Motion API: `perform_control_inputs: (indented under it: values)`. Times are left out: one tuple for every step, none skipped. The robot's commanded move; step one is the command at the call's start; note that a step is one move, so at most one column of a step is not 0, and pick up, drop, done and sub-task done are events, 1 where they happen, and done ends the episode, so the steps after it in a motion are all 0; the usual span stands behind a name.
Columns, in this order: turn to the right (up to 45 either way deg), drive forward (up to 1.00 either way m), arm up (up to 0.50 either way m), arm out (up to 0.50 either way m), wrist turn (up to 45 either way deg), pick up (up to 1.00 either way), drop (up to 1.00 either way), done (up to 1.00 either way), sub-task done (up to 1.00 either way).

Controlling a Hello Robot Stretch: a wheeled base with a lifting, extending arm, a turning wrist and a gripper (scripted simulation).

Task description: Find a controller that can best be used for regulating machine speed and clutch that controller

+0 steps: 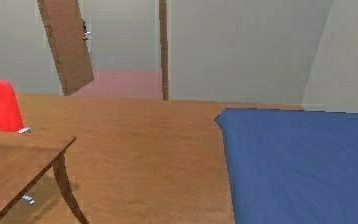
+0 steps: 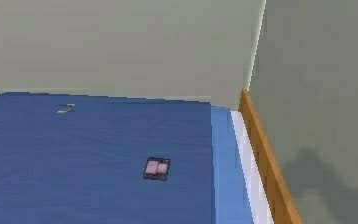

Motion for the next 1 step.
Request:
perform_control_inputs:
  values:
    - [0.0, 0.00, 0.50, 0.00, 0.0, 0.00, 0.00, 0.00, 0.00]
